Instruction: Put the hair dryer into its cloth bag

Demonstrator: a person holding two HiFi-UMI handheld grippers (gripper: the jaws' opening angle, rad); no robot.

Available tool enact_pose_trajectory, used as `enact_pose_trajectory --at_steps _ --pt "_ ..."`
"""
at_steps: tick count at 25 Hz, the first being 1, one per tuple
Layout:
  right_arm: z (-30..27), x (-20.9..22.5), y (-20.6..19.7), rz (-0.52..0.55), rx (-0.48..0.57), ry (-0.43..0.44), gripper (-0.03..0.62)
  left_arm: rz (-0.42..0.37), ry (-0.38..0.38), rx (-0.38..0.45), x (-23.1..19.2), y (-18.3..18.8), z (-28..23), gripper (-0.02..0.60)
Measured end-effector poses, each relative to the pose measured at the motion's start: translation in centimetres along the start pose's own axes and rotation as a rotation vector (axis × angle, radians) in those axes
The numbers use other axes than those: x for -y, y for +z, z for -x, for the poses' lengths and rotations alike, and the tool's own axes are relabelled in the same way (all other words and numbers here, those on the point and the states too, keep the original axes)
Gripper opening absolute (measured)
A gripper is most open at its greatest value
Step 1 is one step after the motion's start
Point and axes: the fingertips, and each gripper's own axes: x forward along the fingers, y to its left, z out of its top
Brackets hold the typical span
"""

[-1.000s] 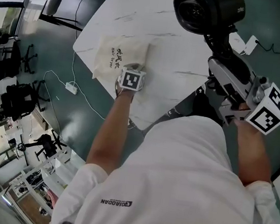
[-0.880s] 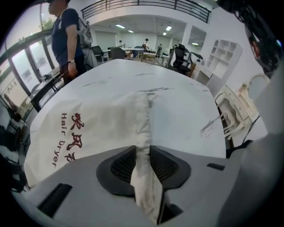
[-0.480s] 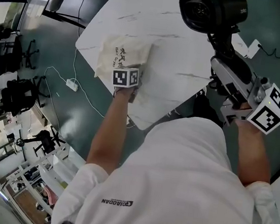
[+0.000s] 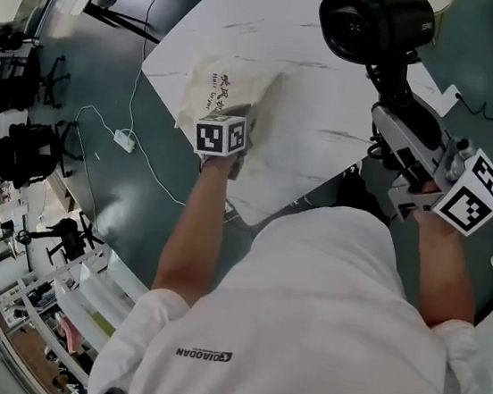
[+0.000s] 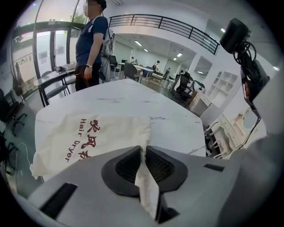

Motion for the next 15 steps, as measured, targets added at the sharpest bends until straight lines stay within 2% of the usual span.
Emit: enact_pose_trajectory --at_steps 4,8,11,15 --pt "-1.3 -0.7 -1.5 0.039 -0.057 0.010 0.210 -0.006 0.005 0.037 -0.2 1.1 1.8 0.058" --pt "-2.4 -0.7 -4.2 0.090 -0.156 0.027 0.210 0.009 0.008 0.074 -0.4 1.6 3.6 0.055" --pt "-2.4 0.3 -7.6 0.092 -0.251 0.025 0.210 0.020 0.001 0.088 -0.2 1.4 4.0 0.052" --pt "-2.3 3.1 -13.9 0.077 -0.427 -0.007 0.210 0.025 -0.003 0.100 -0.5 1.7 4.5 0.051"
